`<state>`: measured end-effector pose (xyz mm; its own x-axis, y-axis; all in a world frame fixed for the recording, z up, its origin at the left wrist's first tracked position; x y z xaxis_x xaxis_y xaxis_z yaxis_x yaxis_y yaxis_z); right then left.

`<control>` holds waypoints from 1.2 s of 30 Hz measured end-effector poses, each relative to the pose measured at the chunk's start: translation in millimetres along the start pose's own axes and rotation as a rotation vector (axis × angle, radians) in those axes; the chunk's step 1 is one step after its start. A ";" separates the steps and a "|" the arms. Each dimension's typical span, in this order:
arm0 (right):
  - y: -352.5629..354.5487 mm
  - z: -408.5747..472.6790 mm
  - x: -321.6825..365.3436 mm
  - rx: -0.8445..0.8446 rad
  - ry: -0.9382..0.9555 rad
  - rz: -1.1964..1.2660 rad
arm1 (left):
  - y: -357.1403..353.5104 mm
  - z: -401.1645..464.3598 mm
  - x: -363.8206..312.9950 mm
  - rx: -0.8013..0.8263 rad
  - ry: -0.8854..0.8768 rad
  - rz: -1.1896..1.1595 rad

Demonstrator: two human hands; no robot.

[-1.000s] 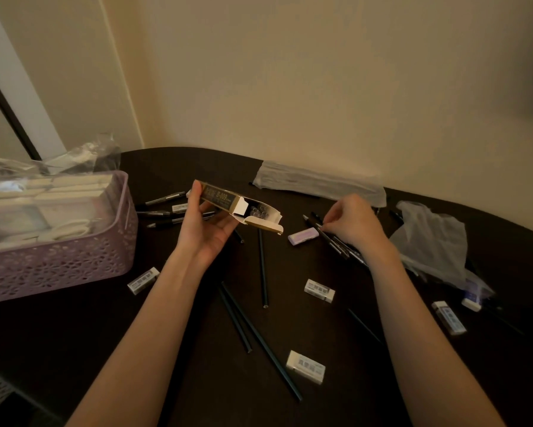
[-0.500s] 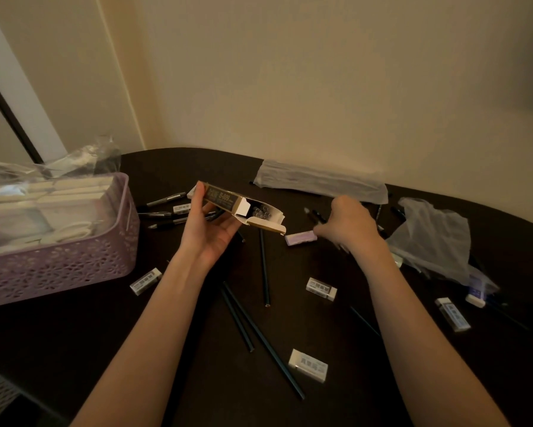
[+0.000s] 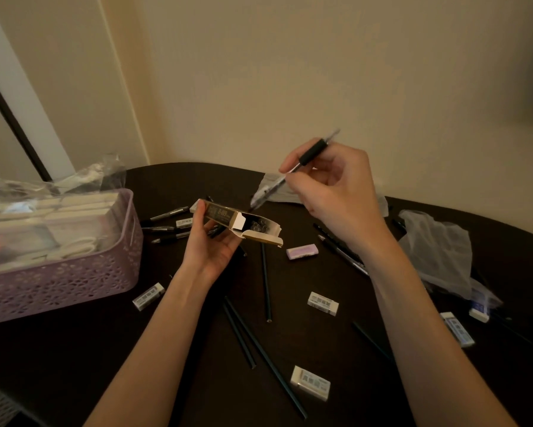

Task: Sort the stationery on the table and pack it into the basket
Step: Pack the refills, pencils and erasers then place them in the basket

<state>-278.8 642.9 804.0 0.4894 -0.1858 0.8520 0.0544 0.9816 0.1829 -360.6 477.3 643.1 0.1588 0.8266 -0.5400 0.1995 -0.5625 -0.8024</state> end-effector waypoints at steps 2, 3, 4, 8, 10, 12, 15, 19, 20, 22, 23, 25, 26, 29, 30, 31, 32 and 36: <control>1.4 -1.1 2.3 0.031 -0.008 0.023 | 0.7 0.8 -0.2 0.000 -0.006 0.004; 1.8 -1.5 3.0 0.037 -0.006 0.024 | 0.6 1.2 0.0 0.005 -0.006 0.007; 1.0 -2.0 3.4 0.041 0.007 0.004 | 0.8 1.6 -0.3 0.009 -0.007 0.009; -7.7 -3.0 -0.6 0.074 0.056 -0.188 | 0.7 3.2 -0.5 0.018 -0.013 -0.005; -14.5 -4.2 -5.0 0.175 0.035 -0.243 | 0.8 4.3 -0.2 0.032 -0.018 -0.018; -20.0 -5.0 -12.2 0.264 0.006 -0.344 | 1.4 6.1 -0.4 0.049 -0.015 -0.032; -24.9 -4.1 -23.5 0.324 -0.020 -0.498 | 3.6 8.1 -1.7 0.049 -0.010 -0.040; -27.6 -3.7 -26.1 0.373 -0.089 -0.480 | 5.8 9.2 -3.1 0.040 -0.014 -0.035; -27.5 -3.7 -25.0 0.377 -0.103 -0.446 | 5.9 8.9 -3.5 0.037 -0.016 -0.032; -26.4 -4.1 -23.1 0.384 -0.118 -0.395 | 5.8 7.8 -3.8 0.026 -0.020 -0.024; -25.8 -4.2 -23.1 0.384 -0.115 -0.382 | 5.1 6.8 -3.7 0.022 -0.024 -0.019; -24.8 -4.0 -23.1 0.344 -0.076 -0.400 | 3.9 5.7 -3.9 0.022 -0.035 -0.007; -24.5 -3.6 -22.5 0.297 -0.035 -0.438 | 3.4 5.3 -4.1 0.025 -0.040 0.001; -30.4 -3.7 -21.6 0.226 0.103 -0.602 | 0.8 4.4 -4.1 0.051 -0.043 0.041; -34.1 -3.8 -23.9 0.259 0.114 -0.648 | -0.1 4.0 -4.2 0.060 -0.041 0.051; -37.0 -3.9 -27.3 0.306 0.101 -0.680 | -1.1 3.1 -4.4 0.067 -0.040 0.059; -38.3 -4.0 -30.4 0.348 0.072 -0.694 | -1.5 2.5 -4.5 0.068 -0.040 0.064; -28.4 -1.9 -34.3 0.379 -0.042 -0.572 | 0.6 2.6 -6.7 0.041 -0.047 0.049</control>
<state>-295.4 621.5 768.7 0.4403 -0.6793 0.5872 -0.0181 0.6471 0.7622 -364.1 471.5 645.6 0.1220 0.7988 -0.5891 0.1526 -0.6016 -0.7841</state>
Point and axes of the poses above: each hand's wrist, its own z-axis towards the middle knuckle, its own y-axis out of the back of the hand, x = y × z, the point moved 5 cm from there along z, towards the middle knuckle, and after that the axes turned 5 degrees about -y, right-handed, at the moved point
